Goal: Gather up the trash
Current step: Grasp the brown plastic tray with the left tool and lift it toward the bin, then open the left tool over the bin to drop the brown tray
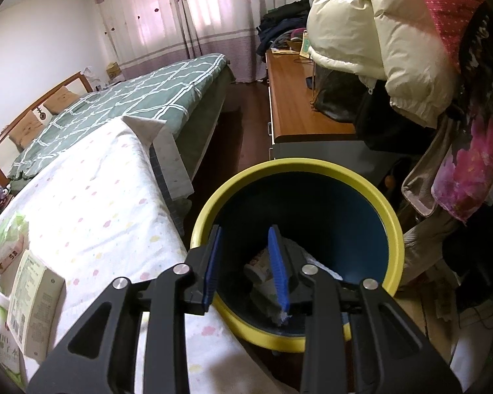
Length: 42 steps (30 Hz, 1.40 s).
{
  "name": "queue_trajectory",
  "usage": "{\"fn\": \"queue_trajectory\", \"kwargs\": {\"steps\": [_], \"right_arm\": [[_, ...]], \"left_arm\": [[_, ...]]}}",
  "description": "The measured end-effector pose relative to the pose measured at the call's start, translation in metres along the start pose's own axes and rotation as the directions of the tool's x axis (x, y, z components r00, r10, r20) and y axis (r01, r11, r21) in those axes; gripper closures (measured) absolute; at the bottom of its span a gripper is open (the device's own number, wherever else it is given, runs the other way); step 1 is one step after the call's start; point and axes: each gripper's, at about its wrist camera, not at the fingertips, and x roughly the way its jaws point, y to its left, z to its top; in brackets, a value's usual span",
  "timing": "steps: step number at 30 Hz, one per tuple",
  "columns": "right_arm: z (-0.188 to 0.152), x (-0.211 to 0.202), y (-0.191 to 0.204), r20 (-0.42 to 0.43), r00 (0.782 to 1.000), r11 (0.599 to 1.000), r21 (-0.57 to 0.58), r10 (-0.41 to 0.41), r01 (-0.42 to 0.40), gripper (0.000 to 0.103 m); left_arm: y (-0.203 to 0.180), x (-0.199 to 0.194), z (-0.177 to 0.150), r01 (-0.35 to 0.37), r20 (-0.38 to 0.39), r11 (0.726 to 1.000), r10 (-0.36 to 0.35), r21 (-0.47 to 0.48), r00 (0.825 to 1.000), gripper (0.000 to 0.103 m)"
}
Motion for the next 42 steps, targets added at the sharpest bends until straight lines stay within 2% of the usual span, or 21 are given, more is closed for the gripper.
{"fn": "queue_trajectory", "kwargs": {"steps": [5,12,18,22,28,35,36,37,39,42], "right_arm": [[0.000,-0.012,-0.018,0.018,1.000,1.000,0.006,0.003,-0.003,0.068],[0.005,-0.029,-0.055,0.051,0.999,1.000,0.014,-0.005,0.005,0.067],[0.008,-0.045,-0.093,0.087,0.996,0.999,0.040,-0.014,0.011,0.062],[0.007,-0.050,-0.117,0.094,0.995,0.998,0.055,-0.020,0.014,0.060],[0.007,-0.051,-0.155,0.094,0.995,0.994,0.105,-0.034,0.024,0.058],[0.008,-0.052,-0.174,0.089,0.994,0.991,0.126,-0.056,0.044,0.057],[0.009,-0.051,-0.175,0.087,0.995,0.991,0.125,-0.056,0.045,0.056],[0.009,-0.051,-0.175,0.084,0.995,0.991,0.123,-0.057,0.046,0.055],[0.009,-0.050,-0.175,0.081,0.995,0.992,0.119,-0.055,0.046,0.055],[0.008,-0.048,-0.172,0.076,0.996,0.993,0.109,-0.048,0.040,0.054]], "left_arm": [[-0.032,0.003,0.025,0.087,0.025,0.995,-0.088,0.039,0.996,0.034],[-0.083,0.042,0.068,0.193,0.010,0.979,-0.194,0.068,0.981,0.034],[-0.147,0.088,0.107,0.262,-0.032,0.957,-0.260,0.128,0.965,0.034],[-0.195,0.128,0.127,0.313,-0.095,0.938,-0.301,0.150,0.949,0.034],[-0.255,0.179,0.143,0.350,-0.169,0.923,-0.323,0.161,0.931,0.034],[-0.297,0.225,0.155,0.341,-0.215,0.922,-0.301,0.183,0.929,0.034],[-0.301,0.232,0.157,0.338,-0.221,0.924,-0.297,0.179,0.929,0.030],[-0.303,0.236,0.158,0.336,-0.224,0.925,-0.295,0.175,0.929,0.020],[-0.309,0.245,0.160,0.328,-0.223,0.931,-0.289,0.159,0.931,0.009],[-0.308,0.247,0.163,0.321,-0.217,0.938,-0.289,0.132,0.932,0.009]]}}
